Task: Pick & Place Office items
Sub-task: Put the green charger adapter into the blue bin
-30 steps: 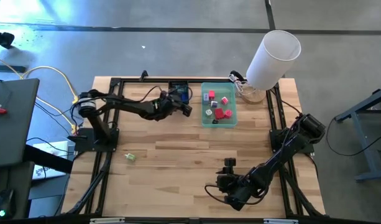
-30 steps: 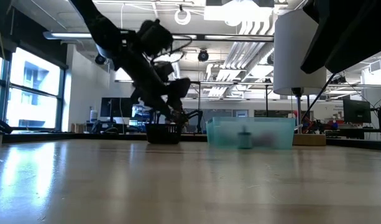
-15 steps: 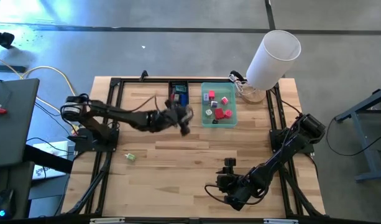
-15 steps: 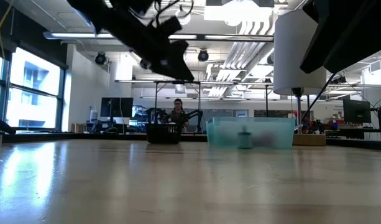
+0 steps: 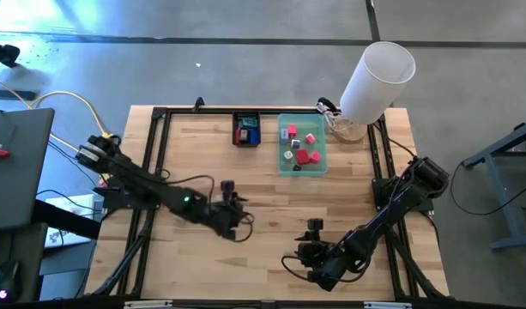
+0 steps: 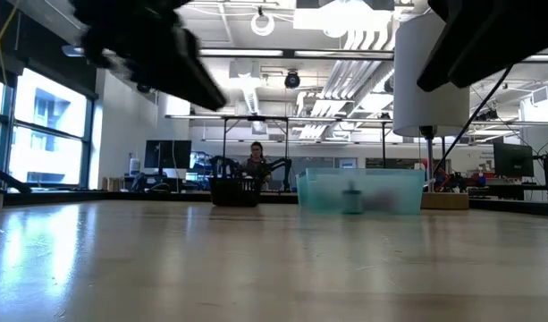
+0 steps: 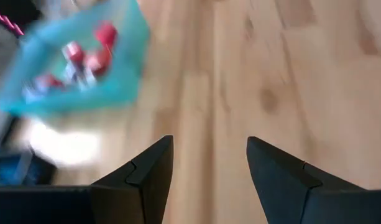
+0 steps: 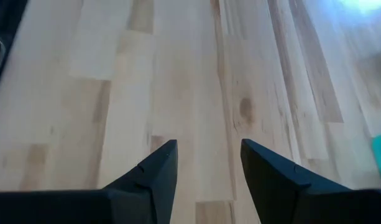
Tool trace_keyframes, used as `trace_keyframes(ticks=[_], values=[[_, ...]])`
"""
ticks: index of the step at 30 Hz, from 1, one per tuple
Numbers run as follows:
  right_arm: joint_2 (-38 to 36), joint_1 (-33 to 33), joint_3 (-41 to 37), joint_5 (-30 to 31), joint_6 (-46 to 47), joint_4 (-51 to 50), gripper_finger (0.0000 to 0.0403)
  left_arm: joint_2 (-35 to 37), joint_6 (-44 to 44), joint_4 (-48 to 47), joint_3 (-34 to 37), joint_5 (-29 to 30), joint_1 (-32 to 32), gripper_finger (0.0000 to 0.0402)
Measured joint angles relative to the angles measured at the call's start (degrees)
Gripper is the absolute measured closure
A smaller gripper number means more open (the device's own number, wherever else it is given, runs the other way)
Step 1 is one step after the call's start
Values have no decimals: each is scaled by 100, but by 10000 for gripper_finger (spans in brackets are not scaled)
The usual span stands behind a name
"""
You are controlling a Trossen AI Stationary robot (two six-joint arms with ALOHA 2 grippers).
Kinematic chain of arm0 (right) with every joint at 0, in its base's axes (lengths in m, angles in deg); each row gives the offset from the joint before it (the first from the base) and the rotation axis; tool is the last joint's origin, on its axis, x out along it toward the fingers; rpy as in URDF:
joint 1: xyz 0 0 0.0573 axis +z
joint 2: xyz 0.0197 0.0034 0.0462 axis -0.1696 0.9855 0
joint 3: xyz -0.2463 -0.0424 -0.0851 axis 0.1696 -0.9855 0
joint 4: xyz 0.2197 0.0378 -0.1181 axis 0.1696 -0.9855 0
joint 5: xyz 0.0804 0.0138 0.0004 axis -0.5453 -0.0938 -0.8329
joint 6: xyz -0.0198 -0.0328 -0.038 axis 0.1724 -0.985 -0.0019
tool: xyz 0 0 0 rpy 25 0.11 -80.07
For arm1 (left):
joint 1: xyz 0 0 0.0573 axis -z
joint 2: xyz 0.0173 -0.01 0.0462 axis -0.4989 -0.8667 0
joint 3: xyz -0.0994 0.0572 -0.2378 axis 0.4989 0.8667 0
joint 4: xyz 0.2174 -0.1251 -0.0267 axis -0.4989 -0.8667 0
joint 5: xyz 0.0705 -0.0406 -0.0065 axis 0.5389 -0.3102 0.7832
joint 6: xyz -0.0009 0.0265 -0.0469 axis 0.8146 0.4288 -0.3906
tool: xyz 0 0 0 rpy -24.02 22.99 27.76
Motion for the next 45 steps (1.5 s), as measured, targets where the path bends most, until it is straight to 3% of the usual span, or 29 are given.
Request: trace_keyframes(ticks=[9, 19, 22, 26, 31, 40, 45], values=[[-2, -109, 0, -94, -19, 563, 237, 472, -2883, -2787, -396, -570, 923, 207], [-2, -171, 0, -307, -59, 1273, 237, 470, -5090, -5534, -501, -2498, 1044, 207], [-2, -179, 0, -309, -141, 1393, 237, 470, -5106, -6011, -501, -2760, 1132, 207], [-2, -208, 0, -312, -214, 1564, 237, 470, -3995, -6095, -498, -2837, 1398, 207], [-2, -219, 0, -327, -214, 1616, 237, 468, -2972, -6149, -487, -2495, 1731, 207], [-2, -217, 0, -327, -226, 1627, 237, 467, -3100, -6171, -483, -2131, 1844, 207], [-2, -217, 0, -327, -234, 1625, 237, 466, -2970, -6176, -402, -2503, 1813, 207]])
